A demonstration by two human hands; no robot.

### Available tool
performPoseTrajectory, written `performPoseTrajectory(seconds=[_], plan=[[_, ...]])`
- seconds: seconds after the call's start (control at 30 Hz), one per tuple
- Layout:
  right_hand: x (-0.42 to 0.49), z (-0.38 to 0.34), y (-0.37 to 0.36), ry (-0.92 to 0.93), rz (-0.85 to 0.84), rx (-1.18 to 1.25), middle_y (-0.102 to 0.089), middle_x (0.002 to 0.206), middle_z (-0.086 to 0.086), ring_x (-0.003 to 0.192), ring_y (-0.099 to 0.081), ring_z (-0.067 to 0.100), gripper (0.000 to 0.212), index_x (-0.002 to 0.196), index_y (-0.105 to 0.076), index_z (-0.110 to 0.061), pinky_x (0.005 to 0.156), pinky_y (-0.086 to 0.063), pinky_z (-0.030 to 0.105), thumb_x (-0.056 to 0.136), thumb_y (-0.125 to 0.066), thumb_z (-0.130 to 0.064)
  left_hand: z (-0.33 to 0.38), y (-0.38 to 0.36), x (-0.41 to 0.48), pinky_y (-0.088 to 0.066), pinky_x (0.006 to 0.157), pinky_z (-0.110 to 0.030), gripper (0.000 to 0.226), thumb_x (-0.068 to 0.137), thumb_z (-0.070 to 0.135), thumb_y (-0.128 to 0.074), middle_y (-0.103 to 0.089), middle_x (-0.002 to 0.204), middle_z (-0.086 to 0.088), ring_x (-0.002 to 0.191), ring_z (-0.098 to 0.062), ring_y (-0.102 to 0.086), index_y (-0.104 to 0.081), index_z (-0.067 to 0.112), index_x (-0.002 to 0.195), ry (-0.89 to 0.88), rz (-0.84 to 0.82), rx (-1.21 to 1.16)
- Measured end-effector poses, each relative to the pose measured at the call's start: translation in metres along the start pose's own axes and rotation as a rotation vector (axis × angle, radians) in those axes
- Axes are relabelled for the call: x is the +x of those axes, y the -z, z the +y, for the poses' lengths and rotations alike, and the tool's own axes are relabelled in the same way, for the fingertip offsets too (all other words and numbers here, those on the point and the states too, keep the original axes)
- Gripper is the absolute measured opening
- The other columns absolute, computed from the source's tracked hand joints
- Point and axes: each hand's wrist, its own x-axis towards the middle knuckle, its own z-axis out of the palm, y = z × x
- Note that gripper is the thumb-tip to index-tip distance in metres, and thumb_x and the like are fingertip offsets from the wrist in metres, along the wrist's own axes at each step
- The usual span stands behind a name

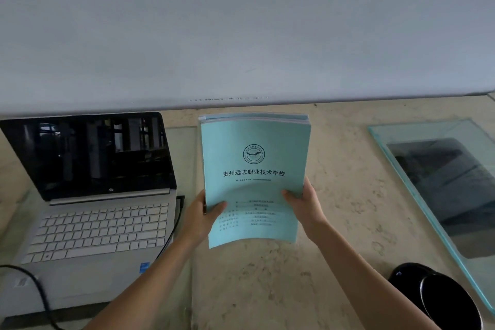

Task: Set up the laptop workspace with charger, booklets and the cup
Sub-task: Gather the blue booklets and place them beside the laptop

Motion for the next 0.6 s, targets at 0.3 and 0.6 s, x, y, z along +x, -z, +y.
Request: performPoseTrajectory(seconds=[0.3,0.6], plan=[[0.097,-0.022,-0.032,-0.109,-0.018,0.007,-0.068,0.108,0.02,0.091,-0.067,0.031,0.037,0.105,-0.062,-0.009,0.085,-0.055,0.052,0.084,-0.041,0.014,0.025,-0.002,0.084,-0.053,0.069,-0.027,0.019,0.087,0.026,-0.063,-0.066,0.095,0.002,0.084,-0.014,-0.066,-0.053,0.02,0.103,0.029,0.208,-0.002],[0.212,-0.032,-0.073,-0.242,-0.064,-0.123,-0.067,0.111,0.019,0.098,-0.067,0.037,0.032,0.118,-0.054,-0.006,0.086,-0.055,0.054,0.086,-0.05,-0.004,0.025,0.007,0.176,-0.04,0.042,-0.018,0.004,0.09,0.021,-0.054,-0.061,0.074,0.002,0.057,-0.009,-0.055,-0.057,0.017,0.091,0.166,0.363,0.052]])
